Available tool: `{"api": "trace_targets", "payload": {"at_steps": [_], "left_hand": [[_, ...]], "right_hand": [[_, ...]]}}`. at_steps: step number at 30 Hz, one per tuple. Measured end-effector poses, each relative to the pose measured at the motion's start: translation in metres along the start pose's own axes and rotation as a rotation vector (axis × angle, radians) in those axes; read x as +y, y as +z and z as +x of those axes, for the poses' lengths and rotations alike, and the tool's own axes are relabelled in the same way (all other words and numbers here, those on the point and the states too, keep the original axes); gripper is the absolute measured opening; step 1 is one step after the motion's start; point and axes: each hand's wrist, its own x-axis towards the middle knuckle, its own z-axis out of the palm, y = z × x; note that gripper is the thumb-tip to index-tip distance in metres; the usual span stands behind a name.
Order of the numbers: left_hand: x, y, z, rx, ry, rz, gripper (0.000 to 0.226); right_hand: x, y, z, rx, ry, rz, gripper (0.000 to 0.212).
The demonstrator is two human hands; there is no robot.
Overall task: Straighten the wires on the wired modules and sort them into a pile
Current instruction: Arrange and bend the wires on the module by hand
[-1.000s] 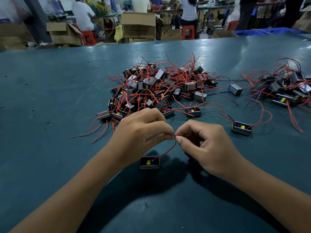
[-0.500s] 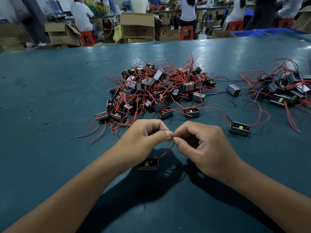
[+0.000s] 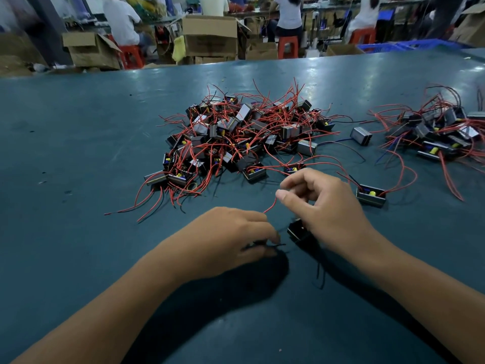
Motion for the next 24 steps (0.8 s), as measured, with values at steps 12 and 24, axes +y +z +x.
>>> {"api": "trace_targets", "payload": {"at_steps": [12, 24], "left_hand": [[-0.015, -0.005, -0.004, 0.051, -0.216, -0.448, 0.010], [-0.019, 0.003, -0.001, 0.119, -0.270, -0.729, 0.019]], "right_hand": [[-0.020, -0.058, -0.009, -0.779, -0.651, -0.559, 0.044], [-0.015, -0.026, -0.014, -0.377, -0.382, -0.276, 0.014]]}}
